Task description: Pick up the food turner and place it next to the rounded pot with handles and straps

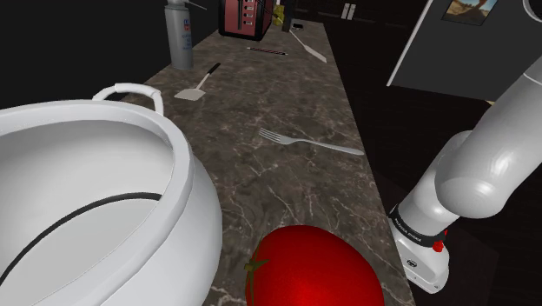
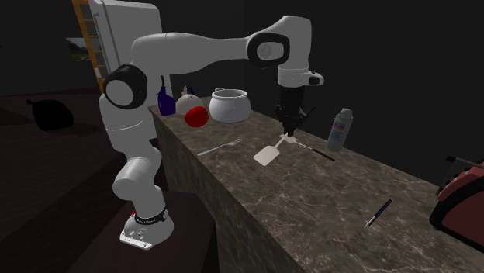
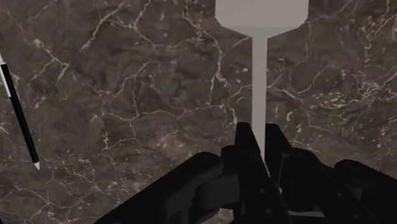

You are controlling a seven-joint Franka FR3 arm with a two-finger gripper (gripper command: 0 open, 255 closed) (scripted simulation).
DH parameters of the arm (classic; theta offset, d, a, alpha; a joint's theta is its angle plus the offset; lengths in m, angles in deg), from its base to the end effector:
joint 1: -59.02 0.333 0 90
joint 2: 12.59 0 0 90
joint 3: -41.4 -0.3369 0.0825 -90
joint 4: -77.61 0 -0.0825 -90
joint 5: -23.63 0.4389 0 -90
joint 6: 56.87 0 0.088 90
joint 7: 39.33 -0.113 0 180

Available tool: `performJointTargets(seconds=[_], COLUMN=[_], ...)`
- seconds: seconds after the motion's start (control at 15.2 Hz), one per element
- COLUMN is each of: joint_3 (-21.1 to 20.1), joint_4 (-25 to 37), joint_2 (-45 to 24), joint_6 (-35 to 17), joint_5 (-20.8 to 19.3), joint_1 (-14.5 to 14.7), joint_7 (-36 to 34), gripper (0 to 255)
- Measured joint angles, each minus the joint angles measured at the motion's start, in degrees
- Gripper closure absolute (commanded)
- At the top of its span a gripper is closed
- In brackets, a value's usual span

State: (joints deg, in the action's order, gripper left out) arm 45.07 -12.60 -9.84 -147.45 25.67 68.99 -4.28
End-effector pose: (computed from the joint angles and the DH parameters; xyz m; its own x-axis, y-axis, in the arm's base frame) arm 0.5912 0.0683 0.6673 0.7486 0.6596 0.0667 0.6611 -0.7503 -0.0004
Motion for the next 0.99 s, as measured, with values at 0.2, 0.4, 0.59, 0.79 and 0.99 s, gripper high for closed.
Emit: performJointTargets(seconds=[0.2,0.4,0.59,0.79,0.99], joint_3=[-0.01,0.10,0.12,0.19,0.21], joint_4=[3.65,7.60,11.18,15.64,20.35], joint_2=[-1.17,-2.38,-3.32,-4.79,-6.59], joint_6=[2.47,5.23,7.86,10.84,13.78], joint_5=[0.07,0.16,0.24,0.36,0.52], joint_1=[0.02,-0.08,-0.11,-0.18,-0.22], joint_7=[-0.12,-0.02,-0.09,-0.08,-0.20], gripper=[255,255,255,255,255])
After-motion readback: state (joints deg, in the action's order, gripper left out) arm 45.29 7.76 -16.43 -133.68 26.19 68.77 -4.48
